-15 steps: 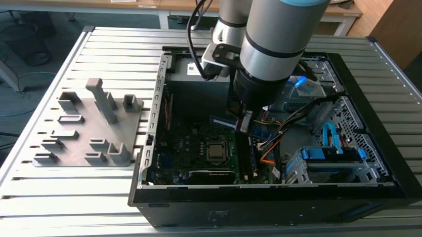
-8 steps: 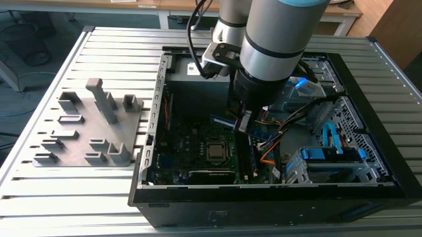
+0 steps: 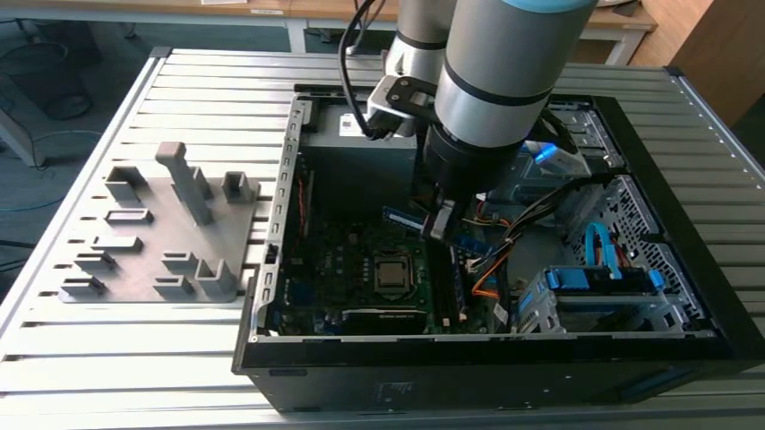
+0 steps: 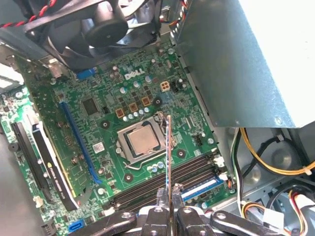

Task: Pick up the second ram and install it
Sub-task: 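Insert the second ram into the second slot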

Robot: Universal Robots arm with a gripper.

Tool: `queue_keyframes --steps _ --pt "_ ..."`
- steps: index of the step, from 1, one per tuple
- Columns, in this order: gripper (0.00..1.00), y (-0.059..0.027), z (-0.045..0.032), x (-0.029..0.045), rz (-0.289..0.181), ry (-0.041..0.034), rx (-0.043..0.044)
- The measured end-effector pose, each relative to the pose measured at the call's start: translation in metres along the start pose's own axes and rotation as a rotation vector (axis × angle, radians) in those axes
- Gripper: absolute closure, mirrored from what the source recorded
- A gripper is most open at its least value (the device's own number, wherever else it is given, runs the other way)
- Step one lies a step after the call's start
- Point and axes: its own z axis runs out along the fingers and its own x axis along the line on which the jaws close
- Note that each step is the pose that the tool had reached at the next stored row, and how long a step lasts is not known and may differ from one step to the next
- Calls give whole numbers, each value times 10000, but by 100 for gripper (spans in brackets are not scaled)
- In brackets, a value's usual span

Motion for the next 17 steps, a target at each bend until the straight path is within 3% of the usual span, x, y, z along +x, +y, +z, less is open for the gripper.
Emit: queue_keyframes --steps 17 --pt "86 0 5 1 899 8 84"
